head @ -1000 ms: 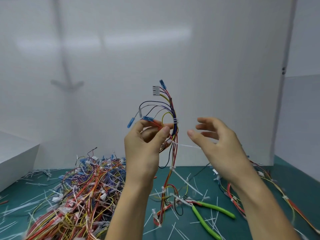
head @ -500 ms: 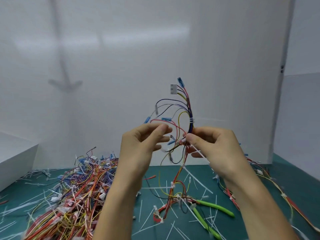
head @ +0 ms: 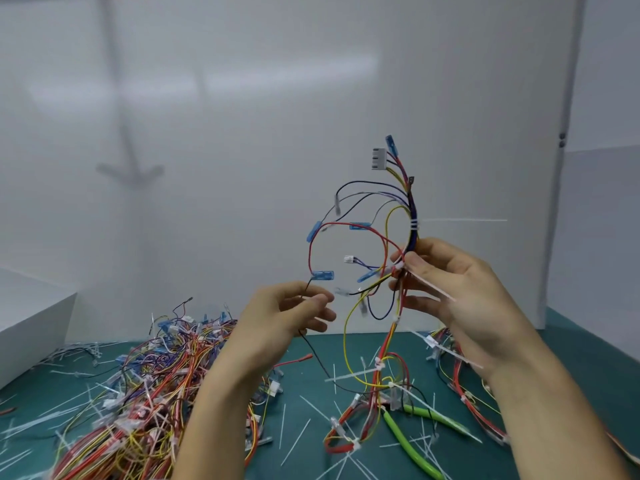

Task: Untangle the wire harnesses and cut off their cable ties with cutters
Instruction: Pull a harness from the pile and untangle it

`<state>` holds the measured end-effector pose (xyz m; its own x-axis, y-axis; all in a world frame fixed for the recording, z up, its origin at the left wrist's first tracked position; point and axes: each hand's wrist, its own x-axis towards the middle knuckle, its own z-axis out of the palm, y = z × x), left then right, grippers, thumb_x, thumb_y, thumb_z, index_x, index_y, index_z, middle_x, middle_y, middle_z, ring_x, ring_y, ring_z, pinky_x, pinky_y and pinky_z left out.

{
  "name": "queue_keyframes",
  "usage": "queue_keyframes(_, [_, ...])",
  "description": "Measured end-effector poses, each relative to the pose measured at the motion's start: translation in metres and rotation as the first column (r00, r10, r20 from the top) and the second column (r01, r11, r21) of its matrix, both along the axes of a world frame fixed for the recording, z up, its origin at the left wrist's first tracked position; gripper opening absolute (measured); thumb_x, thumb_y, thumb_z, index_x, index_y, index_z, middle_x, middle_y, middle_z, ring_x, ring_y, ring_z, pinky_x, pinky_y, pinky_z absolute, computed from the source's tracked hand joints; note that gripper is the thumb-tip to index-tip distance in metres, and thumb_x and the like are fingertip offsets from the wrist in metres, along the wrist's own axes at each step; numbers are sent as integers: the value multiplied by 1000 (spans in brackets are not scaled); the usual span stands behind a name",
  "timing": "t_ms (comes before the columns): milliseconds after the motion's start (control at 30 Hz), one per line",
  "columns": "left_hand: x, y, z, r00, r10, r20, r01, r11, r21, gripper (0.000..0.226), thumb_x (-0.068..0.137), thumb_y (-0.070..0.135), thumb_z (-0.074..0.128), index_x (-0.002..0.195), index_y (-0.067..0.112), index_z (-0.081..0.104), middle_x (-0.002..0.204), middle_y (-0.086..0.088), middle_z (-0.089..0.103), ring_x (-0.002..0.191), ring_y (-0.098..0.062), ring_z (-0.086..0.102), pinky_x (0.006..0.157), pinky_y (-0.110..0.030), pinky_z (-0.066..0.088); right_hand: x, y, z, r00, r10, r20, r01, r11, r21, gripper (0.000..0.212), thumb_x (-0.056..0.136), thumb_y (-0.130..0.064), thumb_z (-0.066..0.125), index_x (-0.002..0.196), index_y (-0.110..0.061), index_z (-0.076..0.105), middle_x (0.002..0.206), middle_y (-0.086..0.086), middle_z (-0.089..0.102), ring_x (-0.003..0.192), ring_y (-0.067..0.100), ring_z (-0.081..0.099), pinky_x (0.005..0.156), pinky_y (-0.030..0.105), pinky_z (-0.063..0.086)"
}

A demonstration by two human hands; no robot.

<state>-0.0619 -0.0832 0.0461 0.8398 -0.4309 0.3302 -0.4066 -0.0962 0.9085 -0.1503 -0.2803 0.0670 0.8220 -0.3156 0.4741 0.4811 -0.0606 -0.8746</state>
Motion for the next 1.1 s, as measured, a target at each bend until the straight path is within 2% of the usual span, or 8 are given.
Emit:
queue_keyframes(100, [-2, 7, 5, 1000, -20, 14, 21, 995, -97, 13, 87, 23, 69, 96, 17, 75, 87, -3, 77, 74, -12, 71, 72, -24, 55, 1, 0, 0, 1000, -20, 9, 20, 998, 53, 19, 98, -14, 54, 93, -17, 72, 86, 3, 74, 76, 17, 69, 61, 23, 55])
queue_keyframes(233, [-4, 19, 13, 1000, -22, 11, 24, 978, -208, 26, 78, 41, 68, 91, 21, 78, 85, -2, 76, 73, -12, 71, 67, -20, 57, 1, -1, 0, 1000, -27, 10, 25, 993, 115, 19, 98, -14, 54, 93, -16, 71, 83, 0, 74, 72, 14, 69, 60, 23, 55])
queue_keyframes(433, [-4, 14, 13, 995, 95, 31, -87, 976, -200, 6, 87, 22, 71, 88, 21, 77, 82, 2, 76, 71, -10, 70, 61, -18, 55, 1, 0, 0, 1000, 0, 31, -4, 991, 131, 19, 96, -15, 56, 92, -18, 74, 86, 3, 75, 73, 15, 69, 60, 22, 56])
queue_keyframes(600, [-14, 0, 17, 869, 344, 355, -281, 935, -218, 23, 81, 19, 78, 97, 32, 68, 98, 13, 68, 86, -5, 64, 68, -26, 53, 4, 5, -3, 999, -38, 38, 35, 998, 58, 19, 95, -13, 58, 93, -20, 76, 87, 2, 76, 75, 14, 70, 63, 24, 57])
queue_keyframes(667, [-20, -5, 19, 860, 257, 441, -171, 959, -225, 20, 82, 20, 78, 93, 32, 68, 93, 13, 69, 81, -6, 64, 65, -20, 51, 6, 10, -5, 998, -45, 37, 44, 999, 31, 21, 94, -14, 60, 90, -25, 78, 87, 0, 77, 77, 12, 70, 68, 28, 57])
queue_keyframes(800, [-22, -17, 14, 894, 86, 439, -95, 996, -3, 16, 79, 31, 80, 91, 31, 69, 90, 19, 71, 81, 0, 67, 63, -8, 46, 9, 19, -6, 999, -28, 34, 29, 999, -31, 24, 94, -15, 61, 92, -30, 80, 93, -2, 78, 86, 12, 72, 74, 29, 61])
queue_keyframes(1000, [-13, -17, 5, 936, 3, 353, -84, 973, 214, 51, 70, 45, 82, 115, 40, 59, 111, 24, 61, 93, 9, 57, 71, -12, 44, 9, 26, -7, 998, -50, 48, 53, 997, -54, 30, 94, -15, 61, 89, -37, 80, 92, -5, 78, 86, 10, 72, 65, 21, 57])
queue_keyframes(1100, [-12, -16, 5, 962, -128, 241, 74, 973, 220, 53, 70, 41, 84, 116, 30, 60, 100, 16, 72, 88, 1, 66, 79, -20, 52, 9, 27, -7, 996, -84, 42, 87, 993, -76, 24, 93, -19, 62, 93, -36, 79, 93, -11, 77, 90, 6, 71, 65, 17, 52])
